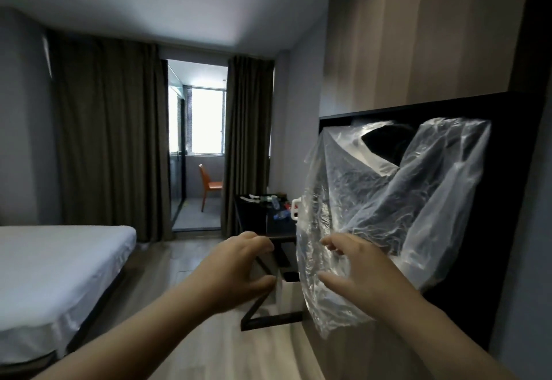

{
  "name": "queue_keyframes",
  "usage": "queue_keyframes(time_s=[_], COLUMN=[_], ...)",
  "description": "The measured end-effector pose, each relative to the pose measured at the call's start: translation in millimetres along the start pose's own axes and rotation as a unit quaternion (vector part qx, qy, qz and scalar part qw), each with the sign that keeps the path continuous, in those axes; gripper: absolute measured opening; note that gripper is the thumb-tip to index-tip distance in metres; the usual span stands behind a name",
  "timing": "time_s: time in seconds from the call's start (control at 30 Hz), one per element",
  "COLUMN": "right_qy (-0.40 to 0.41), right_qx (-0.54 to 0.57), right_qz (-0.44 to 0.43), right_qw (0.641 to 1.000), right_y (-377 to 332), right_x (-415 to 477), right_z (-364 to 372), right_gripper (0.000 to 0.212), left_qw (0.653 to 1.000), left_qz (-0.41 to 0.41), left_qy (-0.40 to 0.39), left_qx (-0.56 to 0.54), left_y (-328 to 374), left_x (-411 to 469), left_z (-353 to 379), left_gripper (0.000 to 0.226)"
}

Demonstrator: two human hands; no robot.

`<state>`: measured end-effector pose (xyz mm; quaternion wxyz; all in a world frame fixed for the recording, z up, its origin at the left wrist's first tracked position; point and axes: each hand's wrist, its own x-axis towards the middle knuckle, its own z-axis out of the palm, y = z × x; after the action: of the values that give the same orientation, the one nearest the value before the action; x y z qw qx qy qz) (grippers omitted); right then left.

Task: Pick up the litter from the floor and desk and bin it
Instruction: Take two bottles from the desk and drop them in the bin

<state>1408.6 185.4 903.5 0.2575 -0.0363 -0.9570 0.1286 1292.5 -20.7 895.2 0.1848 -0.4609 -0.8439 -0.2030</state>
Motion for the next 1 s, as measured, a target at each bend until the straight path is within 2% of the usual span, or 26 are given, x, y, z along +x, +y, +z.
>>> queue_keyframes(time_s=[0.27, 0.47, 0.73, 1.0], right_qy=[-0.005, -0.022, -0.046, -0.050], right_qx=[0.010, 0.011, 0.006, 0.002], right_qz=[-0.013, -0.011, -0.018, -0.010], right_qw=[1.000, 1.000, 0.999, 0.999], right_y=[68, 109, 125, 113], right_x=[124, 197, 301, 435], right_z=[40, 82, 156, 234], right_gripper=[0.053, 0.051, 0.049, 0.051], left_qw=[0.999, 0.999, 0.998, 0.997], left_qz=[-0.034, -0.044, -0.067, -0.078], left_qy=[0.000, -0.011, -0.006, 0.010], left_qx=[0.014, 0.000, 0.008, -0.001], left_y=[-72, -123, -229, -373], left_x=[112, 170, 234, 303], left_z=[30, 69, 105, 110], left_gripper=[0.041, 0.046, 0.046, 0.048])
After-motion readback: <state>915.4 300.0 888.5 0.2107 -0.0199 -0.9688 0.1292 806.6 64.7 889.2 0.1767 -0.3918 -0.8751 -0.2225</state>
